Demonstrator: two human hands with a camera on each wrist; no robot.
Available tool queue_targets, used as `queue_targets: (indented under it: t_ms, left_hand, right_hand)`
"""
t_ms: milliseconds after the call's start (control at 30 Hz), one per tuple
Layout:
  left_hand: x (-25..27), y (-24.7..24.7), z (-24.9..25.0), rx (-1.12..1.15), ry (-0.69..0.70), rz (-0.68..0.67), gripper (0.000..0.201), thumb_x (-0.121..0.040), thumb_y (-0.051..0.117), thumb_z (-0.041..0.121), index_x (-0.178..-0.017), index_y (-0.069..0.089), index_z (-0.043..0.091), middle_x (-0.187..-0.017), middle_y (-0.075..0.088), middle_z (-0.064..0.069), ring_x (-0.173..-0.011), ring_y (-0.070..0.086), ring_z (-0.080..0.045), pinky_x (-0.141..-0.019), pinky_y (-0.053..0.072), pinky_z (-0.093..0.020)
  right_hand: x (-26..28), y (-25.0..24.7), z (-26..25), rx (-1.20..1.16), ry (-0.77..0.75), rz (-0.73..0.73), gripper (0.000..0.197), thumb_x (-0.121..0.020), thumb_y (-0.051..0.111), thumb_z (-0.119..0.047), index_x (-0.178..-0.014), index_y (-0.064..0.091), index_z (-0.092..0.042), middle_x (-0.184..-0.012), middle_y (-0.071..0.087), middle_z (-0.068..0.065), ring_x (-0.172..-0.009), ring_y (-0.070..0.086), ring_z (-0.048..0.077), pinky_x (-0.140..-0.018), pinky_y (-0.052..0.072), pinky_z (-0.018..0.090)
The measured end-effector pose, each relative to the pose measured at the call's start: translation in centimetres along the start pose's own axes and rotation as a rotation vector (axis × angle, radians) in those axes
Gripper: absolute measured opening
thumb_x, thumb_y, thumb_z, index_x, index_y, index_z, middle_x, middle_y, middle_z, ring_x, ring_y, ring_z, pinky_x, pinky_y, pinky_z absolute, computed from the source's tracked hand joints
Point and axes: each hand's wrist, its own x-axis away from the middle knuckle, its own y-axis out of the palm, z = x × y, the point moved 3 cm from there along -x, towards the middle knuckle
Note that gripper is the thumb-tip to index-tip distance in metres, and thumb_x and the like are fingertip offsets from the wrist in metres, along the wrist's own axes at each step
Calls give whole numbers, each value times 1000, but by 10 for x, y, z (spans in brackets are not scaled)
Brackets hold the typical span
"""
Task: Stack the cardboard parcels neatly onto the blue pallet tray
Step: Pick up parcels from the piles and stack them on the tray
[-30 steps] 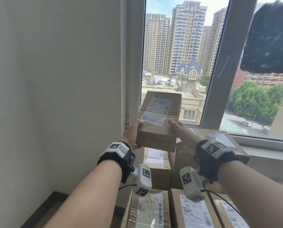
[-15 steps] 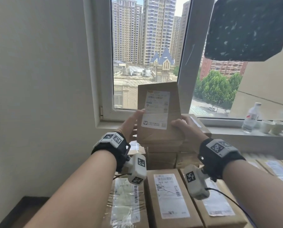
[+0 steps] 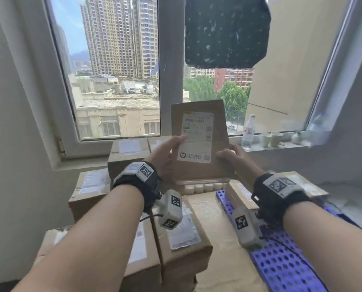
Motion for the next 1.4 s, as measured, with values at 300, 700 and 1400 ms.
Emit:
queue_targets:
  t_ms: [300, 700, 1400]
  left_hand:
    - [-29, 169, -61, -77, -4, -36, 51, -82, 63, 51, -117, 61, 14, -97, 69, -10, -91, 65, -27, -88, 53, -42]
    - [-64, 288, -156, -76, -107, 28, 77, -58, 70, 65, -119, 67, 18, -113, 72, -15, -109, 66, -39, -101, 45, -61]
    - [-134, 280, -278, -133, -601, 81, 41, -69, 72, 54, -87, 65, 17, -69, 70, -1, -68, 67, -22, -75, 58, -41]
  right_hand:
    - [38, -164, 39, -31, 41, 55, 77, -73, 73, -25, -140, 38, -15, -112, 66, 3, -94, 67, 17, -59, 53, 25]
    - [48, -288, 127, -31, 204, 51, 62, -77, 69, -11, -133, 42, -19, -92, 66, 3, -73, 64, 12, -50, 50, 19]
    - [-47, -310, 270, 295, 653, -20, 64, -78, 63, -59, -114, 52, -7, -92, 54, 5, -75, 54, 19, -60, 53, 35]
